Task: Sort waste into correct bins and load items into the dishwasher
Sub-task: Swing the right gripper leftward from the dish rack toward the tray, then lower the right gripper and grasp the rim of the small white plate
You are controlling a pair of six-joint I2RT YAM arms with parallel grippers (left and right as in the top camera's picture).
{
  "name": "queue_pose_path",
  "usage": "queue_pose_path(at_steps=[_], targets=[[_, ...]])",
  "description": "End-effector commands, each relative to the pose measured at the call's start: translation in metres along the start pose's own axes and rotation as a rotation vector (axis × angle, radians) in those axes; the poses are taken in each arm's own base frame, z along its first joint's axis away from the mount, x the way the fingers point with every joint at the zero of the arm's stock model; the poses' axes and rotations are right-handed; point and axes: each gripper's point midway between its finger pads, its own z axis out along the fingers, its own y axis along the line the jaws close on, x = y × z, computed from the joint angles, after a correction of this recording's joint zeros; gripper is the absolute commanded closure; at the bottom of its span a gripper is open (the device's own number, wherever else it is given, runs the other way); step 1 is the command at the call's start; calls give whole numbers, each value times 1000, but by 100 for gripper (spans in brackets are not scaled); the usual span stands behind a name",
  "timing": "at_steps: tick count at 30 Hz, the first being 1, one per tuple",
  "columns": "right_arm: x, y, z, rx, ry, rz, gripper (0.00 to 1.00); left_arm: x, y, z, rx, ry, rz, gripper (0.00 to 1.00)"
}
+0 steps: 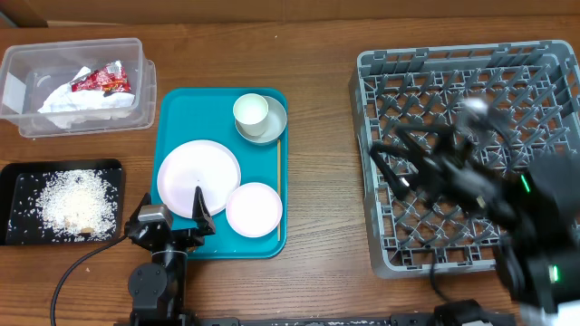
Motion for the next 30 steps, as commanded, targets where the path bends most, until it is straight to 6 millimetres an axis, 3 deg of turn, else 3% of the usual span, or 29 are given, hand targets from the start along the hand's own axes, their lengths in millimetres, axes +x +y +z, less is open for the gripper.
queue_pose_path(at_steps=[1,8,13,16,21,30], targets=[[2,-1,31,38,124,-84,0,-1,1,0,-7,-10,22,0],[69,-46,99,440,391,-137,1,-1,1,0,-7,-10,22,0],[132,-56,137,490,566,-186,0,-1,1,0,-7,-10,22,0],[159,-65,151,499,640,-153,0,-1,1,0,-7,-10,22,0],[199,-60,175,406,748,-112,0,-1,1,0,-7,-10,22,0],[248,-93,195,449,868,-81,0,-1,1,0,-7,-10,22,0]])
